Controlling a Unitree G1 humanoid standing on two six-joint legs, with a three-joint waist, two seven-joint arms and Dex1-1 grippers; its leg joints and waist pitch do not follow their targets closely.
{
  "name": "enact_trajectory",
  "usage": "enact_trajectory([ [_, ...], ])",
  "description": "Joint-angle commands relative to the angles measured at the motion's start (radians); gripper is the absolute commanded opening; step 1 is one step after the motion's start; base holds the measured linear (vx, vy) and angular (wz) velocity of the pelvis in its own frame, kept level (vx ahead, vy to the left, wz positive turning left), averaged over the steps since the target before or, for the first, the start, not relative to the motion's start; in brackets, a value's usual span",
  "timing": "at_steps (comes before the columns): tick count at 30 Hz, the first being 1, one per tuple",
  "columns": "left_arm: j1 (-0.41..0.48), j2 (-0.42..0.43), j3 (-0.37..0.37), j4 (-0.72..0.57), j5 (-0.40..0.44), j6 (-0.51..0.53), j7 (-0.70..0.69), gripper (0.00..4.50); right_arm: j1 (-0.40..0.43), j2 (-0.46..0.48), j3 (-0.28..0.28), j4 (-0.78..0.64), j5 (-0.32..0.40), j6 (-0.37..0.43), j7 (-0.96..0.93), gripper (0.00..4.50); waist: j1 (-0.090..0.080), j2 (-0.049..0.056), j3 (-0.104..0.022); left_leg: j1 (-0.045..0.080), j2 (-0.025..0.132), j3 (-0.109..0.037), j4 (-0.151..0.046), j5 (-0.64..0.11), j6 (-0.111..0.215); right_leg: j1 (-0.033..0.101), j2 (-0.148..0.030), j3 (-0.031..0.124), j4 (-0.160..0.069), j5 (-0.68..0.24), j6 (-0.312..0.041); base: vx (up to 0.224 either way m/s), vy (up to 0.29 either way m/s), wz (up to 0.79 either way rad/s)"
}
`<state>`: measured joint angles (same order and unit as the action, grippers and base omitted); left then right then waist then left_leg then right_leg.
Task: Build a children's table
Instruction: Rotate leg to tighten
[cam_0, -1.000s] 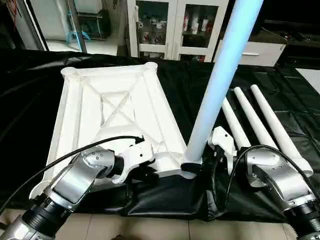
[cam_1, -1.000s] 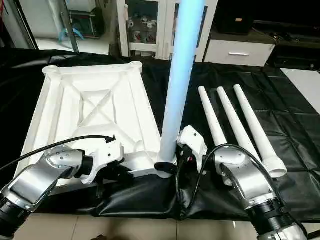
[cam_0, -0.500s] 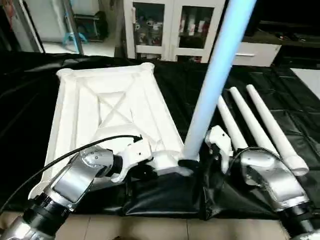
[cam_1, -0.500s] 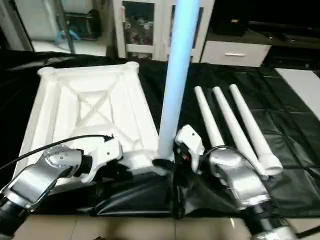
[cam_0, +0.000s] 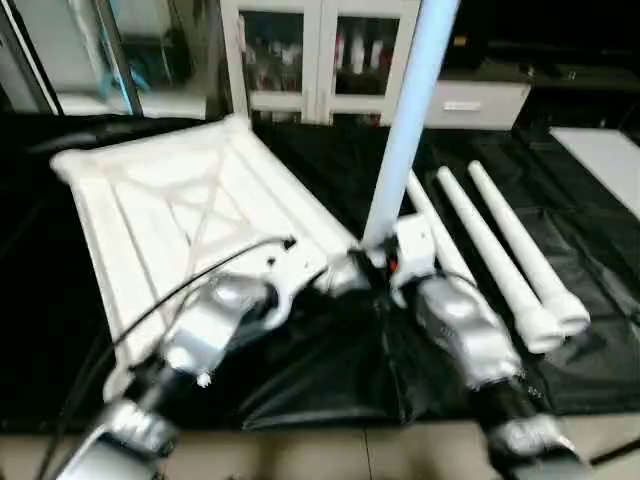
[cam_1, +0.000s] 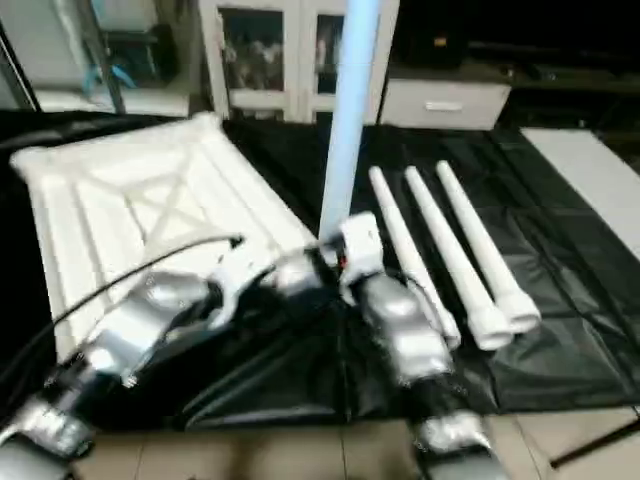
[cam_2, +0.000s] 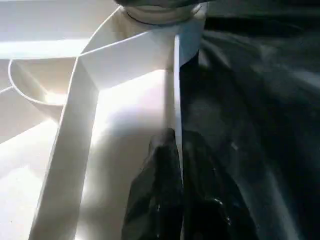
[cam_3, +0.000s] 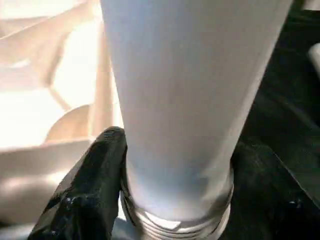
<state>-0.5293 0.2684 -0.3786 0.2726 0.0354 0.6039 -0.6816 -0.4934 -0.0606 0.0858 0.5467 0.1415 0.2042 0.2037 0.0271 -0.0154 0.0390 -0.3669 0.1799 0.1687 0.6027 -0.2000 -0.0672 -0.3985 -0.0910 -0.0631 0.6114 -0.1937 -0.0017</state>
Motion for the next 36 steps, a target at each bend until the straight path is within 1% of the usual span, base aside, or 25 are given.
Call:
enact_trajectory([
  [1, -0.042, -0.015, 0.042, 0.037, 0.020, -0.005, 0.072, 0.00, -0.001, 0.026, -0.041, 0.133, -0.053, -0.005, -0.172, 2.66, 0.000, 0.009, -0.047, 0.010, 0.040, -0.019, -0.094, -0.343, -0.048, 0.028, -0.051, 0.042, -0.089, -0.314, -0.149, 0.000, 0.000, 0.00],
  [2, -0.051, -0.023, 0.045, 0.053, 0.025, -0.008, 0.089, 0.00, -0.016, 0.045, -0.041, 0.162, -0.068, -0.021, -0.217, 2.66, -0.003, 0.007, -0.047, 0.009, 0.037, -0.017, -0.094, -0.331, -0.050, 0.025, -0.050, 0.042, -0.086, -0.309, -0.154, 0.000, 0.000, 0.00],
  [6, -0.064, -0.035, 0.049, 0.080, 0.035, -0.012, 0.114, 0.00, -0.055, 0.093, -0.033, 0.239, -0.105, -0.065, -0.318, 2.66, 0.002, 0.009, -0.052, 0.010, 0.037, -0.013, -0.093, -0.306, -0.048, 0.028, -0.050, 0.043, -0.082, -0.257, -0.154, 0.000, 0.000, 0.00],
  [7, -0.064, -0.035, 0.049, 0.080, 0.035, -0.012, 0.114, 0.00, -0.055, 0.093, -0.033, 0.239, -0.105, -0.065, -0.318, 2.66, 0.002, 0.010, -0.052, 0.009, 0.037, -0.013, -0.093, -0.299, -0.046, 0.029, -0.049, 0.043, -0.080, -0.243, -0.156, 0.000, 0.000, 0.00],
  [8, -0.062, -0.035, 0.049, 0.077, 0.035, -0.010, 0.114, 0.00, -0.061, 0.101, -0.033, 0.249, -0.101, -0.078, -0.315, 2.65, 0.003, 0.001, -0.052, 0.006, 0.037, -0.012, -0.093, -0.283, -0.039, 0.033, -0.049, 0.042, -0.079, -0.220, -0.156, 0.000, 0.000, 0.00],
  [9, -0.058, -0.034, 0.049, 0.071, 0.034, -0.008, 0.113, 0.00, -0.065, 0.108, -0.035, 0.252, -0.092, -0.089, -0.301, 2.65, 0.005, 0.005, -0.053, 0.007, 0.038, -0.012, -0.093, -0.274, -0.036, 0.034, -0.050, 0.043, -0.075, -0.207, -0.159, 0.000, 0.000, 0.00],
  [11, -0.047, -0.026, 0.050, 0.053, 0.030, 0.001, 0.106, 0.00, -0.074, 0.112, -0.032, 0.254, -0.076, -0.120, -0.243, 2.65, 0.005, 0.003, -0.052, 0.005, 0.039, -0.011, -0.093, -0.260, -0.026, 0.035, -0.049, 0.043, -0.074, -0.189, -0.164, 0.000, 0.000, 0.00],
  [14, -0.037, -0.018, 0.050, 0.036, 0.026, 0.008, 0.098, 0.00, -0.078, 0.109, -0.036, 0.248, -0.058, -0.144, -0.193, 2.65, 0.003, 0.007, -0.050, 0.003, 0.040, -0.012, -0.095, -0.266, -0.021, 0.037, -0.051, 0.043, -0.074, -0.188, -0.171, 0.000, 0.000, 0.00],
  [15, -0.033, -0.011, 0.047, 0.029, 0.024, 0.009, 0.091, 0.00, -0.085, 0.104, -0.040, 0.253, -0.055, -0.161, -0.176, 3.21, 0.002, 0.008, -0.051, 0.004, 0.040, -0.011, -0.094, -0.267, -0.020, 0.037, -0.051, 0.043, -0.075, -0.189, -0.173, 0.000, 0.000, 0.00],
  [16, -0.029, -0.007, 0.044, 0.024, 0.024, 0.009, 0.086, 0.00, -0.088, 0.099, -0.043, 0.248, -0.051, -0.170, -0.158, 3.35, 0.002, 0.007, -0.051, 0.004, 0.040, -0.011, -0.094, -0.266, -0.019, 0.037, -0.050, 0.043, -0.075, -0.188, -0.174, 0.000, 0.000, 0.00],
  [18, -0.025, -0.003, 0.042, 0.019, 0.023, 0.010, 0.081, 0.00, -0.089, 0.094, -0.044, 0.242, -0.047, -0.176, -0.142, 3.41, 0.001, 0.007, -0.052, 0.003, 0.039, -0.010, -0.092, -0.254, -0.013, 0.039, -0.050, 0.043, -0.074, -0.175, -0.182, 0.000, 0.000, 0.00],
  [19, -0.015, 0.009, 0.033, 0.008, 0.024, 0.011, 0.066, 0.00, -0.086, 0.074, -0.026, 0.214, -0.047, -0.174, -0.095, 3.69, 0.003, 0.013, -0.053, 0.004, 0.039, -0.010, -0.091, -0.248, -0.012, 0.039, -0.050, 0.044, -0.073, -0.166, -0.187, 0.000, 0.000, 0.00],
  [20, -0.014, 0.010, 0.032, 0.006, 0.024, 0.011, 0.064, 0.00, -0.086, 0.072, -0.025, 0.211, -0.047, -0.172, -0.086, 3.69, 0.002, 0.009, -0.055, 0.000, 0.040, -0.010, -0.090, -0.227, -0.005, 0.043, -0.050, 0.044, -0.070, -0.137, -0.195, 0.000, 0.000, 0.00],
  [21, -0.008, 0.018, 0.028, -0.001, 0.023, 0.012, 0.055, 0.00, -0.083, 0.059, -0.018, 0.191, -0.041, -0.159, -0.043, 3.77, 0.003, 0.011, -0.055, 0.001, 0.040, -0.009, -0.089, -0.214, -0.001, 0.043, -0.049, 0.044, -0.068, -0.122, -0.200, 0.000, 0.000, 0.00],
  [22, -0.001, 0.028, 0.024, -0.012, 0.022, 0.012, 0.044, 0.00, -0.076, 0.041, -0.011, 0.158, -0.032, -0.139, 0.008, 3.81, 0.004, 0.012, -0.055, -0.001, 0.041, -0.008, -0.087, -0.184, 0.014, 0.046, -0.048, 0.043, -0.064, -0.079, -0.214, 0.000, 0.000, 0.00],
  [23, 0.001, 0.030, 0.023, -0.016, 0.021, 0.013, 0.040, 0.00, -0.073, 0.036, -0.009, 0.147, -0.028, -0.130, 0.026, 3.88, 0.003, 0.012, -0.055, -0.001, 0.042, -0.008, -0.086, -0.175, 0.017, 0.046, -0.048, 0.043, -0.063, -0.070, -0.218, 0.000, 0.000, 0.00],
  [24, 0.012, 0.044, 0.015, -0.038, 0.015, 0.015, 0.016, 0.00, -0.054, 0.005, 0.007, 0.090, -0.011, -0.090, 0.113, 4.00, 0.004, 0.015, -0.054, 0.002, 0.041, -0.006, -0.085, -0.172, 0.026, 0.047, -0.045, 0.042, -0.064, -0.058, -0.224, 0.000, 0.000, 0.00],
  [26, 0.023, 0.059, 0.006, -0.058, 0.009, 0.013, -0.009, 0.00, -0.039, -0.023, 0.019, 0.046, -0.005, -0.069, 0.175, 4.19, 0.008, 0.013, -0.054, 0.001, 0.043, -0.006, -0.084, -0.153, 0.034, 0.049, -0.047, 0.043, -0.061, -0.037, -0.232, 0.000, 0.000, 0.00],
  [27, 0.042, 0.081, -0.011, -0.087, -0.004, -0.001, -0.056, 0.00, -0.018, -0.066, 0.045, -0.006, 0.003, -0.048, 0.263, 4.23, 0.007, 0.016, -0.054, 0.003, 0.044, -0.005, -0.085, -0.154, 0.034, 0.047, -0.047, 0.043, -0.061, -0.039, -0.238, 0.000, 0.000, 0.00],
  [28, 0.053, 0.095, -0.022, -0.103, -0.010, -0.011, -0.085, 0.00, -0.008, -0.089, 0.057, -0.030, 0.004, -0.046, 0.300, 4.30, 0.011, 0.014, -0.055, 0.004, 0.044, -0.005, -0.083, -0.159, 0.038, 0.049, -0.047, 0.042, -0.062, -0.044, -0.241, 0.000, 0.000, 0.00],
  [31, 0.076, 0.127, -0.046, -0.136, -0.021, -0.016, -0.139, 0.00, 0.013, -0.138, 0.081, -0.078, 0.009, -0.042, 0.378, 4.41, 0.011, 0.014, -0.051, 0.006, 0.046, -0.003, -0.086, -0.182, 0.029, 0.044, -0.047, 0.043, -0.065, -0.080, -0.247, 0.000, 0.000, 0.00],
  [33, 0.098, 0.161, -0.069, -0.164, -0.024, -0.026, -0.185, 0.00, 0.035, -0.190, 0.104, -0.131, 0.021, -0.020, 0.465, 4.41, 0.014, 0.016, -0.050, 0.008, 0.048, -0.006, -0.089, -0.214, 0.025, 0.046, -0.046, 0.043, -0.068, -0.116, -0.238, 0.000, 0.000, 0.00],
  [34, 0.113, 0.188, -0.085, -0.184, -0.027, -0.028, -0.219, 0.00, 0.061, -0.239, 0.123, -0.185, 0.039, 0.000, 0.544, 4.41, 0.015, 0.017, -0.049, 0.008, 0.049, -0.006, -0.089, -0.216, 0.023, 0.044, -0.047, 0.044, -0.068, -0.118, -0.237, 0.000, 0.000, 0.00],
  [35, 0.123, 0.206, -0.095, -0.196, -0.028, -0.030, -0.241, 0.00, 0.079, -0.272, 0.134, -0.220, 0.049, 0.017, 0.592, 4.41, 0.020, 0.017, -0.050, 0.010, 0.050, -0.007, -0.089, -0.218, 0.028, 0.048, -0.044, 0.043, -0.068, -0.110, -0.230, 0.000, 0.000, 0.00],
  [36, 0.129, 0.216, -0.101, -0.203, -0.028, -0.029, -0.254, 0.00, 0.090, -0.293, 0.140, -0.242, 0.056, 0.027, 0.621, 4.41, 0.019, 0.016, -0.045, 0.009, 0.049, -0.005, -0.091, -0.227, 0.030, 0.043, -0.045, 0.045, -0.069, -0.121, -0.232, 0.000, 0.000, 0.00],
])
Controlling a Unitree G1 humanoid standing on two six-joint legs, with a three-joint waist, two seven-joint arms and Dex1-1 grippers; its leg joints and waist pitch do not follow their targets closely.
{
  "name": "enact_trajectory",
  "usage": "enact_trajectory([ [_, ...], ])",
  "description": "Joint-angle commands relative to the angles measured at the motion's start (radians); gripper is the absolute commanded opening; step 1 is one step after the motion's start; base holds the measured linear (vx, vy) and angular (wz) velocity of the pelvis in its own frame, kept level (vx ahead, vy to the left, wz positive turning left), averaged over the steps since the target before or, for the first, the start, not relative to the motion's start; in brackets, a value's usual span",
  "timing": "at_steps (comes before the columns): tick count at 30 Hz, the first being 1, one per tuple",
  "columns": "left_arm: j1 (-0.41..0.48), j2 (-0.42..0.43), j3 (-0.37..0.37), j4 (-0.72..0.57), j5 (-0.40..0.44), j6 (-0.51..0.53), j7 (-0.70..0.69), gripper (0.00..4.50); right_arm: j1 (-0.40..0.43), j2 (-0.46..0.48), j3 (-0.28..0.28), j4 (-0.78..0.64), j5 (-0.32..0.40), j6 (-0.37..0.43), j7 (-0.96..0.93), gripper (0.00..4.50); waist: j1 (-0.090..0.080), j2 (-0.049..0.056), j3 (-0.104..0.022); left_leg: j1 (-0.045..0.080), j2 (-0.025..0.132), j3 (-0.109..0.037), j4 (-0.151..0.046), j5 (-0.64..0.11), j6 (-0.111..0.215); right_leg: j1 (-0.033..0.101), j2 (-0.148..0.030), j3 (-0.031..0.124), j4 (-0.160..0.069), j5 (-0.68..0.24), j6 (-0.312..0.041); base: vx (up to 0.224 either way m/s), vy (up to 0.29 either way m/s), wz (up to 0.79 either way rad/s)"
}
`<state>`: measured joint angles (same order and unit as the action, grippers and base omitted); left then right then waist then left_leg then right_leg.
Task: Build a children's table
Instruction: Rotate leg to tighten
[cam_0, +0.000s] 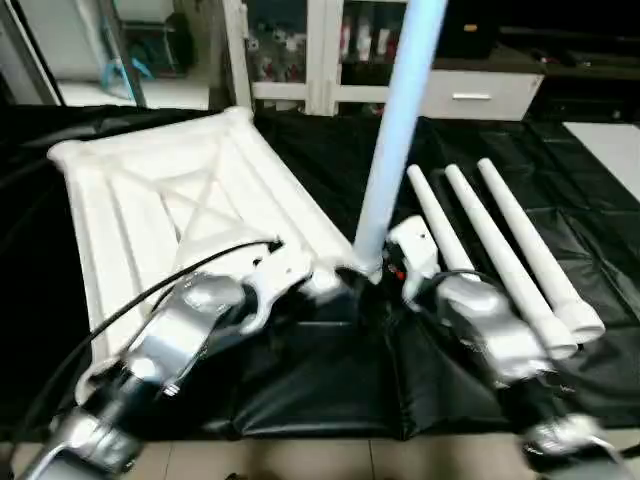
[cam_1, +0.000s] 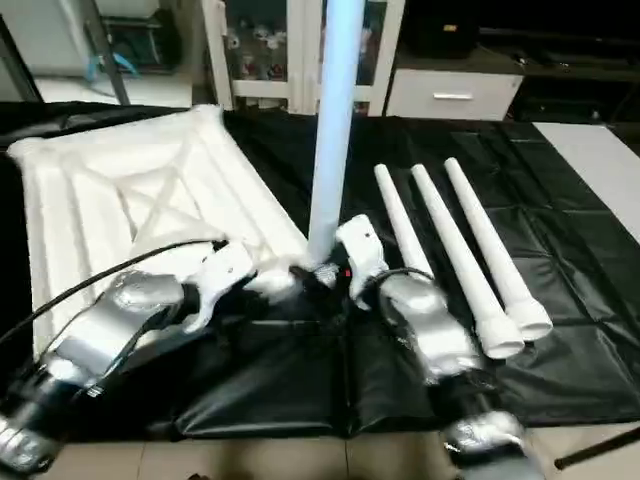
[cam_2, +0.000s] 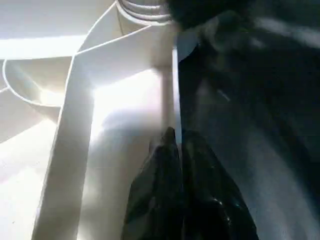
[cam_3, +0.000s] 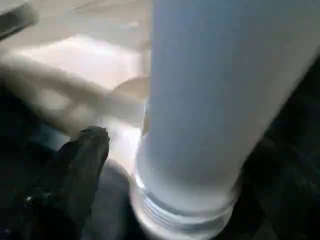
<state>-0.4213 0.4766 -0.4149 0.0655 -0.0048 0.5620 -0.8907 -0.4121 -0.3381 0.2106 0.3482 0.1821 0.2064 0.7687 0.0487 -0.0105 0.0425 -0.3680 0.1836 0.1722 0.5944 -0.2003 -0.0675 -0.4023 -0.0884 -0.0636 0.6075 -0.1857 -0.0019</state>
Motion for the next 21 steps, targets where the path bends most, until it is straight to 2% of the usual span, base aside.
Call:
enact_trajectory([
  [1, 0.024, 0.014, -0.067, -0.001, 0.012, 0.013, -0.052, 0.00, 0.015, -0.025, 0.016, -0.060, 0.018, 0.037, 0.072, 4.41, 0.000, 0.011, -0.050, 0.011, 0.045, -0.008, -0.083, -0.232, 0.029, 0.048, -0.048, 0.045, -0.067, -0.140, -0.233, 0.000, 0.000, 0.00],
  [4, 0.035, 0.029, -0.071, -0.015, 0.006, 0.016, -0.075, 0.00, 0.025, -0.045, 0.011, -0.077, 0.025, 0.047, 0.103, 4.41, 0.002, 0.010, -0.049, 0.012, 0.045, -0.010, -0.084, -0.258, 0.011, 0.045, -0.051, 0.046, -0.073, -0.200, -0.223, 0.000, 0.000, 0.00],
  [5, 0.048, 0.055, -0.078, -0.036, -0.002, 0.021, -0.105, 0.00, 0.037, -0.074, 0.006, -0.094, 0.040, 0.054, 0.157, 4.41, 0.003, 0.012, -0.050, 0.011, 0.045, -0.011, -0.084, -0.255, 0.010, 0.047, -0.051, 0.047, -0.071, -0.195, -0.221, 0.000, 0.000, 0.00],
  [8, 0.051, 0.062, -0.078, -0.040, -0.002, 0.022, -0.111, 0.00, 0.039, -0.084, 0.008, -0.095, 0.045, 0.054, 0.178, 4.41, 0.006, 0.013, -0.051, 0.013, 0.045, -0.009, -0.082, -0.232, 0.015, 0.045, -0.048, 0.046, -0.067, -0.154, -0.235, 0.000, 0.000, 0.00],
  [10, 0.047, 0.066, -0.076, -0.038, -0.001, 0.021, -0.114, 0.00, 0.036, -0.090, 0.022, -0.085, 0.040, 0.053, 0.192, 4.41, 0.006, 0.012, -0.051, 0.010, 0.043, -0.009, -0.081, -0.221, 0.018, 0.047, -0.048, 0.045, -0.065, -0.140, -0.241, 0.000, 0.000, 0.00],
  [11, 0.046, 0.066, -0.077, -0.037, 0.000, 0.021, -0.114, 0.00, 0.034, -0.088, 0.025, -0.082, 0.040, 0.051, 0.190, 4.15, 0.006, 0.012, -0.052, 0.010, 0.043, -0.009, -0.081, -0.220, 0.017, 0.047, -0.049, 0.045, -0.065, -0.142, -0.241, 0.000, 0.000, 0.00],
  [16, 0.044, 0.068, -0.079, -0.040, 0.002, 0.022, -0.119, 0.00, 0.026, -0.067, 0.017, -0.068, 0.038, 0.050, 0.179, 3.88, 0.007, 0.013, -0.054, 0.012, 0.043, -0.010, -0.079, -0.206, 0.015, 0.048, -0.049, 0.045, -0.063, -0.129, -0.244, 0.000, 0.000, 0.00],
  [17, 0.045, 0.069, -0.079, -0.042, 0.002, 0.023, -0.121, 0.00, 0.025, -0.064, 0.017, -0.066, 0.034, 0.050, 0.183, 3.64, 0.007, 0.012, -0.054, 0.012, 0.043, -0.009, -0.079, -0.201, 0.016, 0.048, -0.049, 0.045, -0.062, -0.121, -0.246, 0.000, 0.000, 0.00],
  [21, 0.048, 0.073, -0.079, -0.050, 0.000, 0.028, -0.124, 0.00, 0.023, -0.057, 0.012, -0.058, 0.034, 0.045, 0.188, 3.46, 0.007, 0.012, -0.054, 0.011, 0.043, -0.009, -0.079, -0.201, 0.018, 0.049, -0.050, 0.045, -0.062, -0.126, -0.248, 0.000, 0.000, 0.00],
])
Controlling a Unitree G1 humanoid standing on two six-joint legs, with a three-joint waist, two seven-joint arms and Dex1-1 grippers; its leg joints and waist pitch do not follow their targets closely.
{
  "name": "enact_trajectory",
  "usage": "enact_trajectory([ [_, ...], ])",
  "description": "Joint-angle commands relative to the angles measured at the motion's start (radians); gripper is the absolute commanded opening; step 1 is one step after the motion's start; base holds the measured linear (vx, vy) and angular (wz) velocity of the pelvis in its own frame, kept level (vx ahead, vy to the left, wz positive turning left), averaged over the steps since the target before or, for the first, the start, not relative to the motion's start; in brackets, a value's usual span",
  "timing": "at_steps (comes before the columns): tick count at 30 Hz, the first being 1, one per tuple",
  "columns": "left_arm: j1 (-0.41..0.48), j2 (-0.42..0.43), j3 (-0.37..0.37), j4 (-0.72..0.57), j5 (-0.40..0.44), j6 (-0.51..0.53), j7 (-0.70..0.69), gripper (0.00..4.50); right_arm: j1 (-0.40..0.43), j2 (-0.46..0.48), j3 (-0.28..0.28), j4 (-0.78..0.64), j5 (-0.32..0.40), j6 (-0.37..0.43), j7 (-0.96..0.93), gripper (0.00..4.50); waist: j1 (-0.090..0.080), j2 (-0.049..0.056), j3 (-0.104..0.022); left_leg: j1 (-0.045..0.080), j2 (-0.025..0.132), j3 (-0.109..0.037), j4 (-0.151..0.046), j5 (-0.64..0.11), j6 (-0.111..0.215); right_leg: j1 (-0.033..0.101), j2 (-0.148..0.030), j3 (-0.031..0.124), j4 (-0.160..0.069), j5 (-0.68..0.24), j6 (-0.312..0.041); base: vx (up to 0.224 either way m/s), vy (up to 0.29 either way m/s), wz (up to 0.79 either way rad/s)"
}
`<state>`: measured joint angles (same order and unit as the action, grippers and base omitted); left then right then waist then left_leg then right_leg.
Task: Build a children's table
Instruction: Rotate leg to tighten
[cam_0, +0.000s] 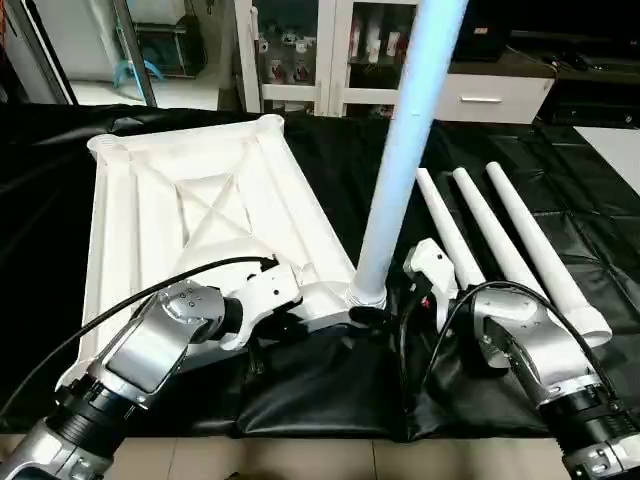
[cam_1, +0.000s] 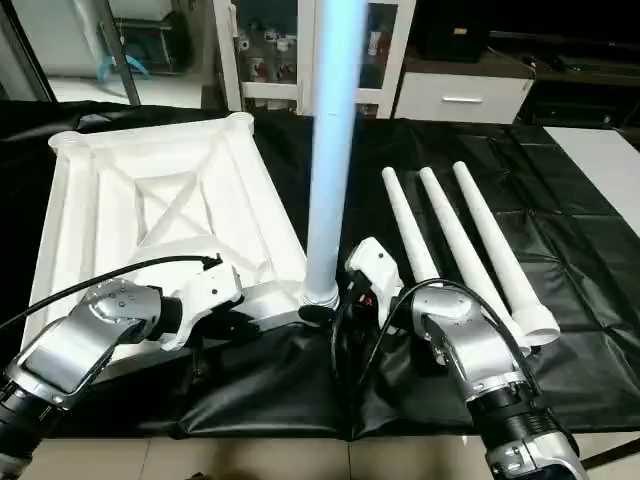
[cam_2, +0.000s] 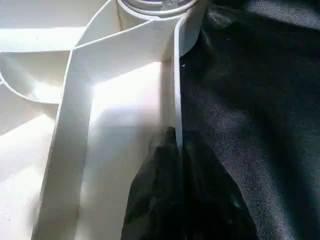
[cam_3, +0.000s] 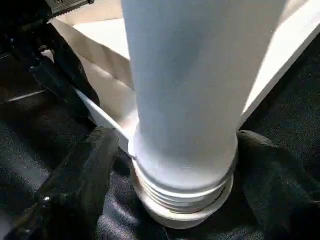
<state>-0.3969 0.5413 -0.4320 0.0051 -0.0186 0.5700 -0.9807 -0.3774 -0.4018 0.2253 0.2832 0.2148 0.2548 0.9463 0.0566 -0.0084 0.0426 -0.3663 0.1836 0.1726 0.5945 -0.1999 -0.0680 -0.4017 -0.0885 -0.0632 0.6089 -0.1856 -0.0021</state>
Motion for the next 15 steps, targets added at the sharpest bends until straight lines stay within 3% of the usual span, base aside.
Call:
enact_trajectory([
  [1, 0.025, 0.009, -0.061, 0.010, 0.014, 0.021, -0.034, 0.00, -0.013, 0.007, -0.004, 0.009, 0.001, -0.005, 0.010, 3.34, -0.001, 0.010, -0.054, 0.010, 0.043, -0.009, -0.079, -0.202, 0.019, 0.048, -0.049, 0.044, -0.064, -0.128, -0.248, 0.000, 0.000, 0.00],
  [7, 0.027, 0.012, -0.063, 0.007, 0.013, 0.023, -0.040, 0.00, -0.017, 0.010, -0.001, 0.017, 0.000, -0.009, 0.016, 2.84, 0.000, 0.009, -0.055, 0.010, 0.042, -0.009, -0.077, -0.192, 0.020, 0.049, -0.049, 0.044, -0.062, -0.119, -0.247, 0.000, 0.000, 0.00],
  [15, 0.026, 0.009, -0.061, 0.011, 0.015, 0.022, -0.041, 0.00, -0.017, 0.033, -0.009, 0.052, -0.023, -0.027, -0.029, 2.74, -0.001, 0.011, -0.054, 0.010, 0.042, -0.010, -0.078, -0.201, 0.017, 0.049, -0.049, 0.044, -0.063, -0.128, -0.249, 0.000, 0.000, 0.00],
])
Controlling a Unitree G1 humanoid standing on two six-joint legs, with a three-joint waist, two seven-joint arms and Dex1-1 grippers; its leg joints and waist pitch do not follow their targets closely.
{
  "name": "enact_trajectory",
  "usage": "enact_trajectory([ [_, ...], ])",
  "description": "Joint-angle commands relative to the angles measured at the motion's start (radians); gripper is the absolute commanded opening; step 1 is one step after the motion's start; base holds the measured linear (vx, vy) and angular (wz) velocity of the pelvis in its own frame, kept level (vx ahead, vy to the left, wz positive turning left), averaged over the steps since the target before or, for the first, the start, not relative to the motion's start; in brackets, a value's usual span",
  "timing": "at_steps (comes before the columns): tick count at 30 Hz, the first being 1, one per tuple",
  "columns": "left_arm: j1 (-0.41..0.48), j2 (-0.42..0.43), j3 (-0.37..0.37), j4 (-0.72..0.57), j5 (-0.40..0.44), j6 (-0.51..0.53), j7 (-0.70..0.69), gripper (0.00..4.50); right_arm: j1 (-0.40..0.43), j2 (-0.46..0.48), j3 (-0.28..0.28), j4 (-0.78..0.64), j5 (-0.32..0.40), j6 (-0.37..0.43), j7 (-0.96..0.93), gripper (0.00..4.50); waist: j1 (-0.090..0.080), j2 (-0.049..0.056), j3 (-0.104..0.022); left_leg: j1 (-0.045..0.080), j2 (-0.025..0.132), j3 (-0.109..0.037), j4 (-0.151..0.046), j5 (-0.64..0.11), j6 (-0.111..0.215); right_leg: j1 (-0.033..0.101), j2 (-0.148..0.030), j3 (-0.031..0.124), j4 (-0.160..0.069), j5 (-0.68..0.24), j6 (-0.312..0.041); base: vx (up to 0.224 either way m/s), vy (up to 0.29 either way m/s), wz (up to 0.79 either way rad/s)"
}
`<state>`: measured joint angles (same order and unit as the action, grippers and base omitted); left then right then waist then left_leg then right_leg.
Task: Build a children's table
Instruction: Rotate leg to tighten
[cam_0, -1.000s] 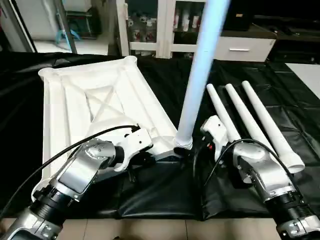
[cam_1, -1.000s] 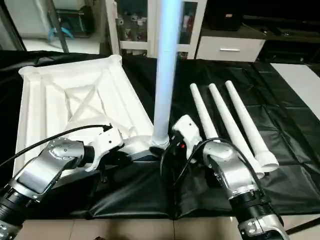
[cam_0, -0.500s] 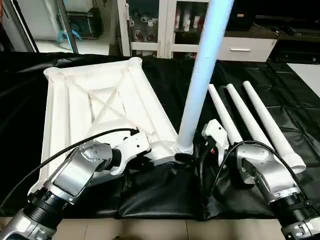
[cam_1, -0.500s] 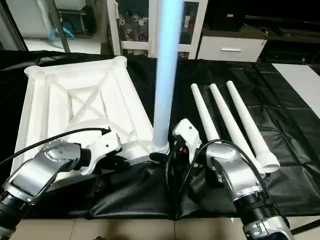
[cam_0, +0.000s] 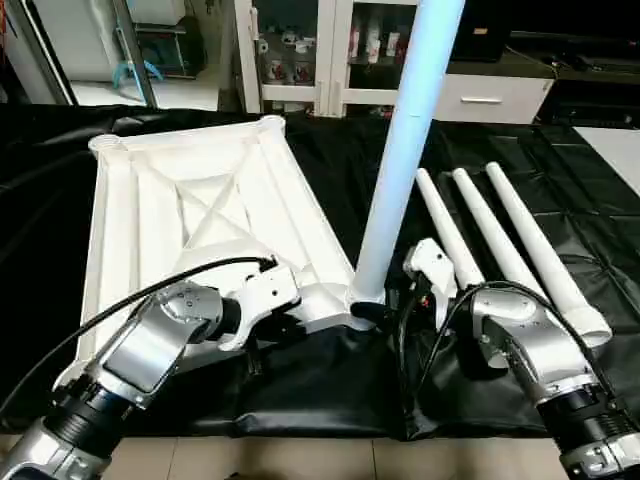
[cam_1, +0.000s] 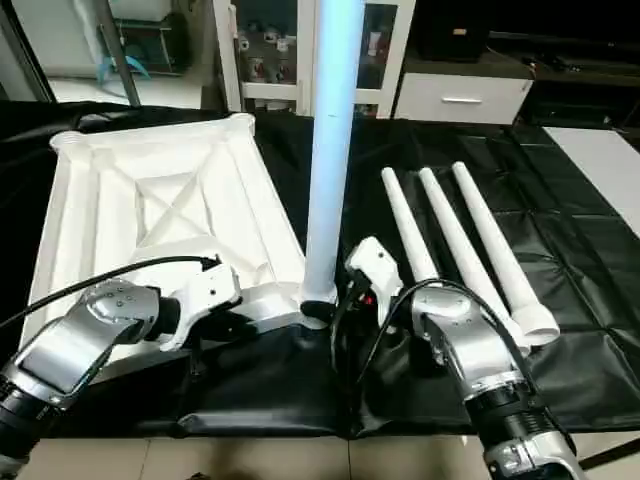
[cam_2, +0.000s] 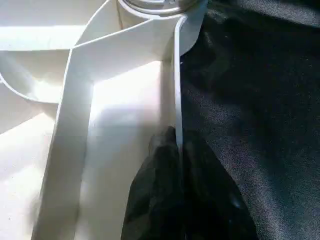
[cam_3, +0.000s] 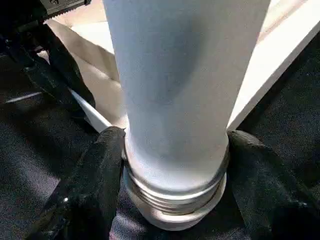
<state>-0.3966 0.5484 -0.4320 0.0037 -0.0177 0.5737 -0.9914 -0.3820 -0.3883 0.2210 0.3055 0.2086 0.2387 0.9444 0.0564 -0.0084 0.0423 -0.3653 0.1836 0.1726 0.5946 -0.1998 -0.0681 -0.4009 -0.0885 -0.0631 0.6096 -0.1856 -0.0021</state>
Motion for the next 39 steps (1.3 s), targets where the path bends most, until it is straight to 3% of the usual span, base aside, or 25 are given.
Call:
enact_trajectory([
  [1, 0.025, -0.004, -0.057, 0.016, 0.013, 0.017, -0.023, 0.00, -0.014, 0.026, -0.009, 0.039, -0.021, -0.014, -0.045, 2.73, -0.002, 0.011, -0.051, 0.010, 0.042, -0.010, -0.080, -0.223, 0.012, 0.046, -0.049, 0.043, -0.067, -0.158, -0.246, 0.000, 0.000, 0.00],
  [5, -0.004, -0.089, -0.002, 0.095, 0.016, 0.003, 0.088, 0.00, -0.022, 0.107, -0.058, 0.105, -0.035, -0.026, -0.213, 2.72, -0.009, 0.009, -0.044, 0.013, 0.040, -0.013, -0.084, -0.305, -0.015, 0.040, -0.053, 0.043, -0.081, -0.301, -0.212, 0.000, 0.000, 0.00],
  [8, -0.040, -0.158, 0.037, 0.170, 0.024, -0.002, 0.184, 0.00, -0.034, 0.184, -0.100, 0.163, -0.036, -0.029, -0.361, 2.72, -0.020, 0.005, -0.043, 0.017, 0.037, -0.017, -0.087, -0.361, -0.034, 0.033, -0.055, 0.043, -0.095, -0.426, -0.166, 0.000, 0.000, 0.00],
  [12, -0.079, -0.212, 0.063, 0.232, 0.034, -0.004, 0.262, 0.00, -0.061, 0.269, -0.146, 0.250, -0.042, -0.046, -0.531, 2.72, -0.027, 0.006, -0.043, 0.014, 0.035, -0.022, -0.088, -0.384, -0.035, 0.027, -0.056, 0.040, -0.104, -0.482, -0.128, 0.000, 0.000, 0.00],
  [16, -0.122, -0.254, 0.087, 0.298, 0.050, -0.006, 0.338, 0.00, -0.101, 0.337, -0.165, 0.356, -0.077, -0.103, -0.698, 2.72, -0.032, 0.008, -0.044, 0.013, 0.034, -0.025, -0.090, -0.389, -0.045, 0.024, -0.056, 0.037, -0.105, -0.482, -0.119, 0.000, 0.000, 0.00],
  [21, -0.171, -0.306, 0.114, 0.387, 0.074, -0.033, 0.421, 0.00, -0.157, 0.411, -0.178, 0.471, -0.148, -0.182, -0.938, 2.72, -0.031, 0.009, -0.047, 0.015, 0.033, -0.021, -0.090, -0.374, -0.048, 0.021, -0.053, 0.040, -0.099, -0.403, -0.133, 0.000, 0.000, 0.00],
  [22, -0.185, -0.318, 0.117, 0.413, 0.078, -0.041, 0.445, 0.00, -0.180, 0.434, -0.171, 0.509, -0.185, -0.198, -1.034, 2.72, -0.029, -0.001, -0.048, 0.013, 0.034, -0.020, -0.090, -0.365, -0.044, 0.023, -0.053, 0.040, -0.096, -0.385, -0.134, 0.000, 0.000, 0.00],
  [24, -0.192, -0.326, 0.122, 0.426, 0.079, -0.045, 0.460, 0.00, -0.197, 0.457, -0.170, 0.535, -0.197, -0.213, -1.078, 2.72, -0.029, 0.004, -0.048, 0.015, 0.032, -0.018, -0.090, -0.365, -0.045, 0.020, -0.052, 0.041, -0.094, -0.380, -0.136, 0.000, 0.000, 0.00],
  [29, -0.185, -0.322, 0.127, 0.423, 0.080, -0.046, 0.459, 0.00, -0.207, 0.489, -0.167, 0.552, -0.188, -0.257, -1.053, 2.72, -0.025, 0.003, -0.051, 0.009, 0.034, -0.014, -0.091, -0.315, -0.024, 0.029, -0.052, 0.044, -0.084, -0.273, -0.149, 0.000, 0.000, 0.00],
  [31, -0.178, -0.314, 0.126, 0.418, 0.081, -0.045, 0.448, 0.00, -0.221, 0.497, -0.160, 0.576, -0.188, -0.301, -1.015, 2.72, -0.024, 0.008, -0.050, 0.008, 0.034, -0.013, -0.091, -0.308, -0.020, 0.032, -0.053, 0.044, -0.083, -0.268, -0.157, 0.000, 0.000, 0.00],
  [34, -0.171, -0.304, 0.119, 0.409, 0.082, -0.043, 0.434, 0.00, -0.221, 0.491, -0.162, 0.558, -0.179, -0.326, -0.984, 3.44, -0.024, 0.006, -0.050, 0.007, 0.034, -0.013, -0.091, -0.308, -0.017, 0.033, -0.054, 0.045, -0.085, -0.281, -0.157, 0.000, 0.000, 0.00],
  [35, -0.171, -0.304, 0.119, 0.409, 0.082, -0.043, 0.434, 0.00, -0.221, 0.491, -0.162, 0.558, -0.179, -0.326, -0.984, 3.44, -0.025, 0.006, -0.048, 0.007, 0.035, -0.014, -0.093, -0.311, -0.016, 0.033, -0.053, 0.044, -0.085, -0.286, -0.157, 0.000, 0.000, 0.00],
  [36, -0.164, -0.296, 0.114, 0.398, 0.082, -0.041, 0.423, 0.00, -0.212, 0.489, -0.174, 0.529, -0.158, -0.329, -0.960, 3.50, -0.025, 0.016, -0.048, 0.009, 0.035, -0.014, -0.093, -0.322, -0.020, 0.031, -0.053, 0.045, -0.086, -0.295, -0.157, 0.000, 0.000, 0.00],
  [37, -0.162, -0.293, 0.113, 0.394, 0.083, -0.040, 0.419, 0.00, -0.209, 0.487, -0.174, 0.519, -0.155, -0.326, -0.952, 3.67, -0.028, 0.010, -0.048, 0.006, 0.035, -0.015, -0.094, -0.328, -0.021, 0.033, -0.052, 0.044, -0.087, -0.299, -0.155, 0.000, 0.000, 0.00],
  [39, -0.159, -0.290, 0.111, 0.390, 0.083, -0.039, 0.415, 0.00, -0.206, 0.484, -0.174, 0.507, -0.151, -0.323, -0.941, 3.77, -0.027, 0.011, -0.047, 0.006, 0.037, -0.015, -0.094, -0.326, -0.018, 0.033, -0.054, 0.045, -0.086, -0.300, -0.157, 0.000, 0.000, 0.00],
])
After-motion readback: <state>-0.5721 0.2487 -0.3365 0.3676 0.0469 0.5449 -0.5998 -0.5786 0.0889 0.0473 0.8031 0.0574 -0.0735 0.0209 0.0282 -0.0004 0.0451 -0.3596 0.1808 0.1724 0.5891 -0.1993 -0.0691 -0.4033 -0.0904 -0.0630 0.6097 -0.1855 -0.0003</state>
